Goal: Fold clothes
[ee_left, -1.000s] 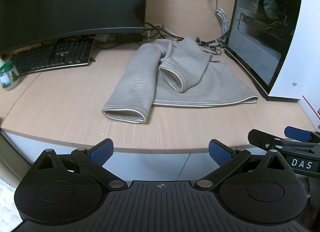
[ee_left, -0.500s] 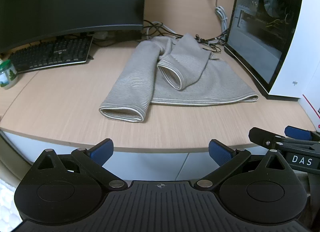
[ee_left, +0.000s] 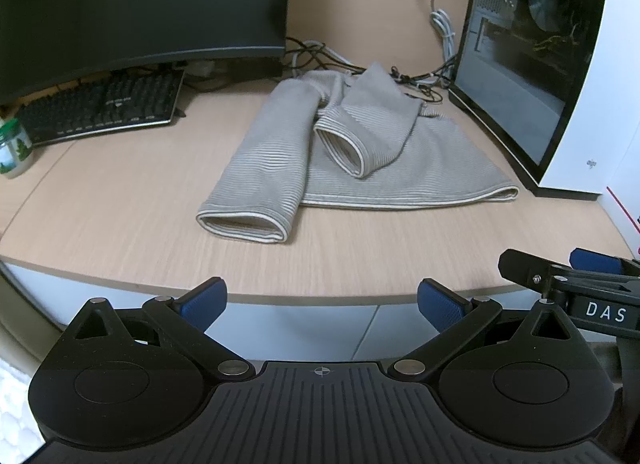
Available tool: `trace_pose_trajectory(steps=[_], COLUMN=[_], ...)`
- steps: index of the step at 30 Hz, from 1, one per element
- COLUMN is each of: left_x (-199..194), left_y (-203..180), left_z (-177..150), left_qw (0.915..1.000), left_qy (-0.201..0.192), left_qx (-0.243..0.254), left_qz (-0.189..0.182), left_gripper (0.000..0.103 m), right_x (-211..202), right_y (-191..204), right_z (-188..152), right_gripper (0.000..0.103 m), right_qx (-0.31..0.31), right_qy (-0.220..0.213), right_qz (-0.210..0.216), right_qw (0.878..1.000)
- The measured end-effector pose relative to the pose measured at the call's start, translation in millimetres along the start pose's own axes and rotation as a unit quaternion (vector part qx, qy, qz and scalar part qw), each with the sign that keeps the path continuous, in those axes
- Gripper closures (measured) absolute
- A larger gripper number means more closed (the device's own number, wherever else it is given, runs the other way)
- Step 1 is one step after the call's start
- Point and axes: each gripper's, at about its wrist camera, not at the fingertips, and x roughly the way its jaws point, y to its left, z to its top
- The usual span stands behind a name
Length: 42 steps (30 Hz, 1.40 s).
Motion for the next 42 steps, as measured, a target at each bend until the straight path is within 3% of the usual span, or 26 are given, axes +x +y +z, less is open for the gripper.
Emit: trace_pose_trajectory(steps=[28, 35, 42], left_x=[12, 32, 68], left_y=[7, 27, 55], left_z=[7, 34, 88], left_qw=[1.0000, 0.9997, 0.9982], left_qy=[-0.004, 0.002, -0.013], left_qx=[-0.005, 0.008, -0.009], left_qz=[-0.006, -0.024, -0.058], left_gripper=[0.000, 0.000, 0.000], right_x=[15, 37, 56], right_y=[0, 2, 9], right_z=[4, 16, 44], right_gripper=[0.000, 0.000, 0.000], right_qx=[0.007, 0.031, 0.042], right_qy=[0.015, 0.027, 0.044], right_qz=[-0.010, -0.034, -0.086], right_qw=[1.000, 0.999, 0.994])
